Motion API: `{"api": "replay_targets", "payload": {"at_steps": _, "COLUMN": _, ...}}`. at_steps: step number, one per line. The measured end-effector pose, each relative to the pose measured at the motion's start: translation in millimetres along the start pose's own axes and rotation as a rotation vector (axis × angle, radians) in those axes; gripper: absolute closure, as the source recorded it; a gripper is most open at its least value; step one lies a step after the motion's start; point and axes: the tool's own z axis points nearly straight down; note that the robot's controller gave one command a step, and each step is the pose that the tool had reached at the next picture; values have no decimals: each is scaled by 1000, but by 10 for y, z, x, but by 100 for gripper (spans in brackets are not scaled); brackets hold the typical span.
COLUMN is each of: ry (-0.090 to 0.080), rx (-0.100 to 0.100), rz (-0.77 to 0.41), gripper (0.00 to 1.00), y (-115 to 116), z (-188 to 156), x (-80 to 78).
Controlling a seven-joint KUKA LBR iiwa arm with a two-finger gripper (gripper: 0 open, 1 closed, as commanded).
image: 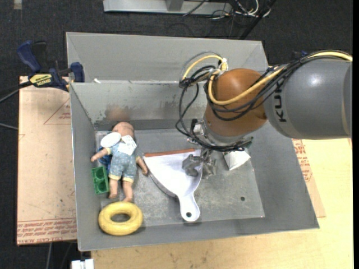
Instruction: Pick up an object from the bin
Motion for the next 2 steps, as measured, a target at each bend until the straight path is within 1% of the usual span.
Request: {"api": "replay_targets", "payload": {"at_steps": 2, "ry": -1, "rx": -1, "rz": 0, "gripper": 100, "y": 0, "z": 1, "x": 2}}
